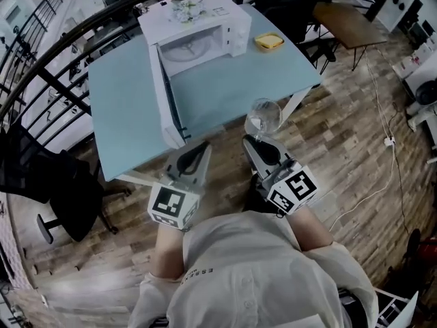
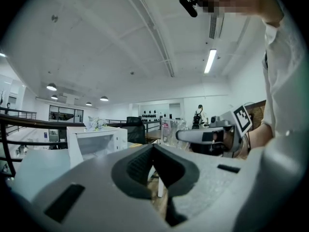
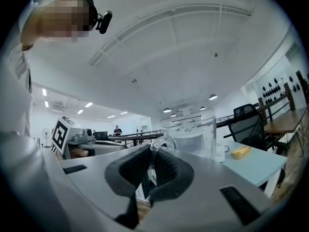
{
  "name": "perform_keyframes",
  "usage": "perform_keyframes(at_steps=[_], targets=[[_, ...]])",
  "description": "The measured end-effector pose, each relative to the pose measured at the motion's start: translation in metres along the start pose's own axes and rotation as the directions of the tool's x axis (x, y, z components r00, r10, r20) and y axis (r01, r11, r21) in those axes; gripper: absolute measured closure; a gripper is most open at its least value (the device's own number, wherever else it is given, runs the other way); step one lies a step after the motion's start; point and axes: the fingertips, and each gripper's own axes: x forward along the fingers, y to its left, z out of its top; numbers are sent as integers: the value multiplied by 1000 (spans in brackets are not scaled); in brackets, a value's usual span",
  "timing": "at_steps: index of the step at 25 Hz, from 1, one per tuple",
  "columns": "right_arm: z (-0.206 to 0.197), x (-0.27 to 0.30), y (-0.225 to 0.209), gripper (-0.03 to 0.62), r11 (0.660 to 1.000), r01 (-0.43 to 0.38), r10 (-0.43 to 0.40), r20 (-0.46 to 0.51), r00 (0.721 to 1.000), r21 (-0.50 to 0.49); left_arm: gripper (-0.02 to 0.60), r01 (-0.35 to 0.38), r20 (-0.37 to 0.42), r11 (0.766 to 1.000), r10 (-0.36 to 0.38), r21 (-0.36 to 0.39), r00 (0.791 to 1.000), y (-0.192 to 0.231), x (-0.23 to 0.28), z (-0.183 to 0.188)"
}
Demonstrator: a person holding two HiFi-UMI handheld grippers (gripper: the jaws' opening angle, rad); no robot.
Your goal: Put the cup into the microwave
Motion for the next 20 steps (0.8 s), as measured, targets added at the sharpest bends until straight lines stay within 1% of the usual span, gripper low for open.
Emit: perform_keyframes(at_steps=[5, 8, 12, 16, 20], targets=[[0, 34, -47, 571, 995, -95, 95, -21, 995, -1, 581, -71, 1, 997, 71, -11, 997, 23, 48, 3], [4, 55, -81, 571, 987, -162, 162, -38, 986, 4, 581, -119, -10, 993, 119, -19, 993, 37, 83, 9], [8, 85, -126, 571, 959, -283, 283, -80, 956, 11, 581, -223, -38, 974, 221, -49, 974, 57, 128, 11], [10, 107, -173, 571, 931, -364, 364, -117, 924, 20, 581, -298, -46, 951, 295, -77, 954, 75, 174, 14], [6, 125, -207, 571, 899, -438, 437, -150, 887, 33, 581, -377, -47, 920, 374, -104, 926, 88, 206, 15]])
